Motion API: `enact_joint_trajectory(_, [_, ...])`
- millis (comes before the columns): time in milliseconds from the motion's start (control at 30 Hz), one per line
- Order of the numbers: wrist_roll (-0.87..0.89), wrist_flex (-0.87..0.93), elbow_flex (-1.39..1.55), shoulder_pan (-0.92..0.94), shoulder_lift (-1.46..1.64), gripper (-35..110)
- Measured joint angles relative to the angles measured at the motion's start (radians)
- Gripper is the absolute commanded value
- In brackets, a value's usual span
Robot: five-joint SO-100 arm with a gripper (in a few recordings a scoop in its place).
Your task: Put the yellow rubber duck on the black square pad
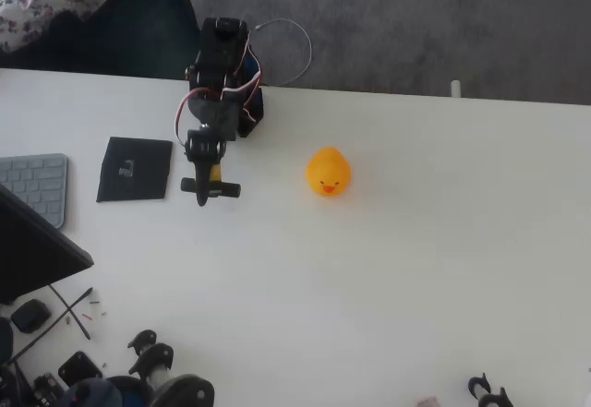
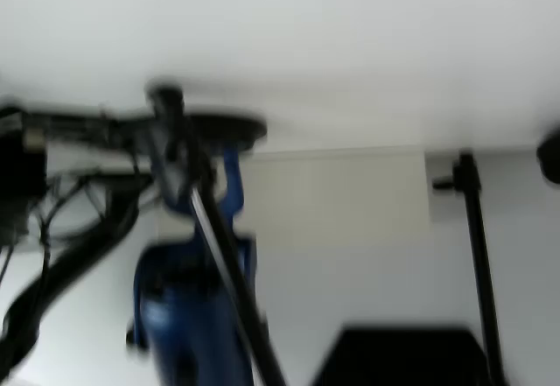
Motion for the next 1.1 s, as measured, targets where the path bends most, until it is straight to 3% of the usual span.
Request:
enact_joint_trajectory(467, [-0.002,0.006,-0.431,0.0,-0.014,4])
enact_joint_trajectory(800, [-0.015,0.008,-0.577,-0.018,-0.353,4])
enact_joint_trajectory(1100, [-0.307,0.018,-0.742,-0.176,-0.68,4])
